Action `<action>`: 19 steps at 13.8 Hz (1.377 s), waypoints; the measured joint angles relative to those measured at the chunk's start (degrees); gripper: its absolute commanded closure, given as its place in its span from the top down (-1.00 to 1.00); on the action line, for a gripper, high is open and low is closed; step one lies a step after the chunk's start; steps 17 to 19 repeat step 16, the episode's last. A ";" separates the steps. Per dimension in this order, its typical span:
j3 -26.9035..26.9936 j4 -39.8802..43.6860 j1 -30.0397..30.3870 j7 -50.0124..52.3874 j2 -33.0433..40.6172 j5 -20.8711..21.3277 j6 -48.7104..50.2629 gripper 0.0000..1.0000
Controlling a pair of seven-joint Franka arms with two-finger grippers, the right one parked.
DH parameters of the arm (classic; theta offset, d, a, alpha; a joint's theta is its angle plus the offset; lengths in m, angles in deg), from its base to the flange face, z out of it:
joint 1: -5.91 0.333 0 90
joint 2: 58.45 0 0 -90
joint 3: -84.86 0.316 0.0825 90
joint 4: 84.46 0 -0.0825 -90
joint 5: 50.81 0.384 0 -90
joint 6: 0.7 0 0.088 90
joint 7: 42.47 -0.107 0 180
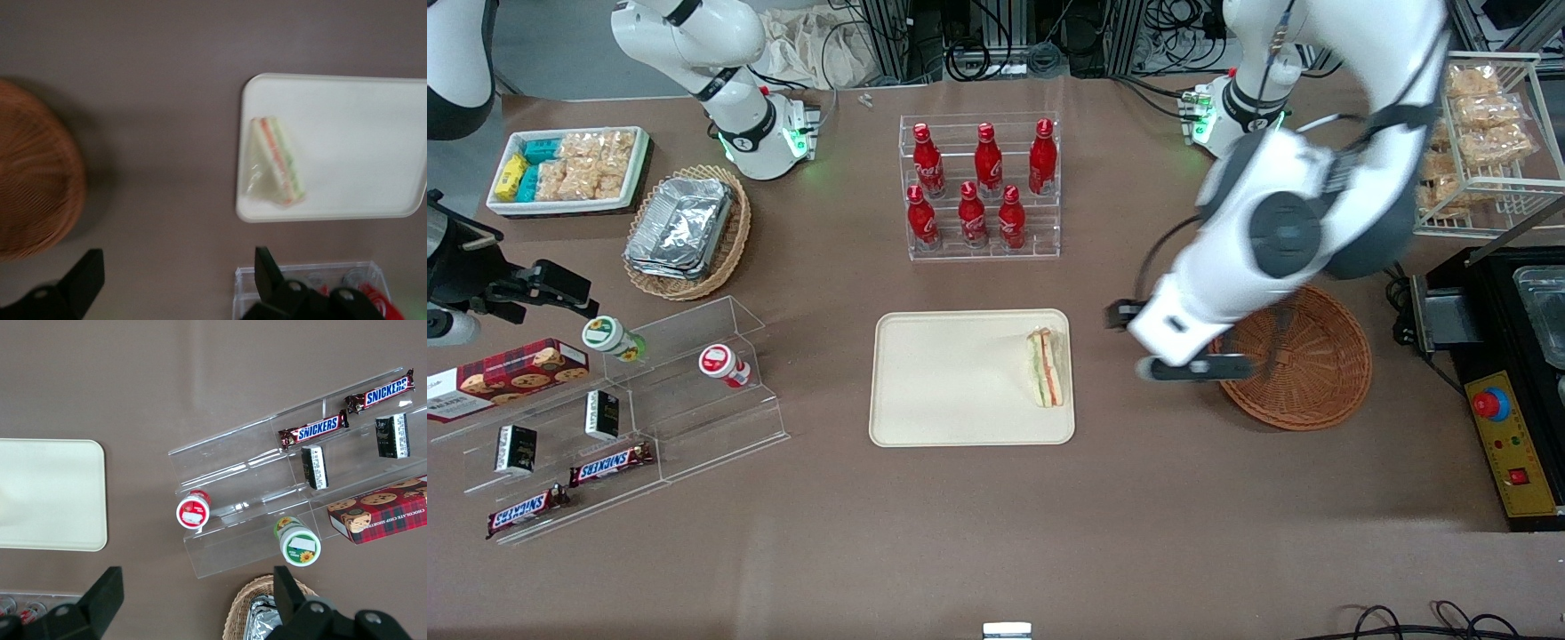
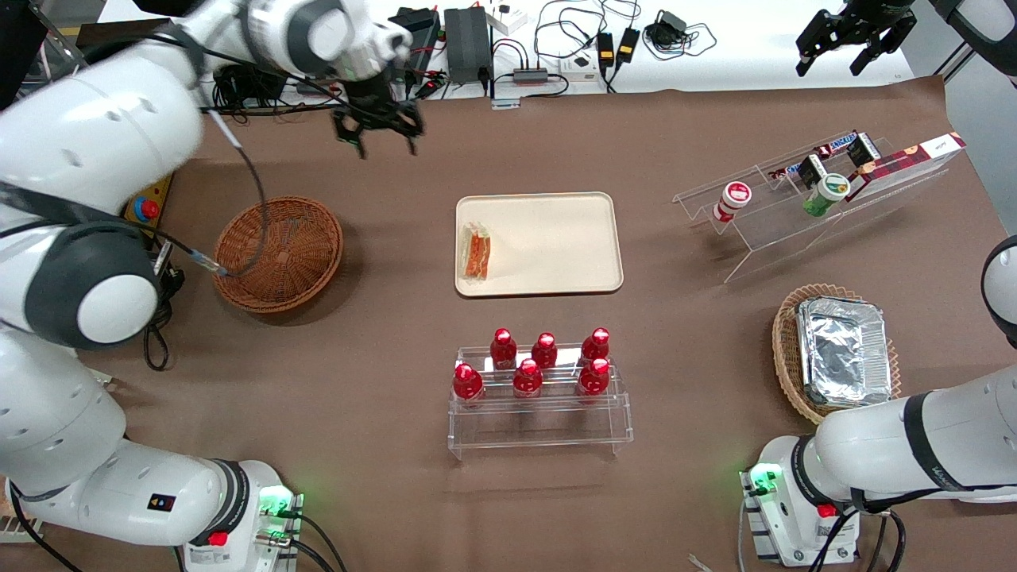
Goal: Place sandwich from basket to tray
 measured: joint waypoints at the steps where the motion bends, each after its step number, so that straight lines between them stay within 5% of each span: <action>1: 0.06 0.48 3.25 -3.52 1.53 -0.42 2.69 1.00; 9: 1.30 -0.49 18.76 -18.47 11.02 2.24 12.54 1.00; 14: 13.88 -8.32 10.58 -23.32 21.24 4.71 12.90 1.00; 19: 14.83 -9.08 8.55 -23.36 22.11 4.71 12.90 1.00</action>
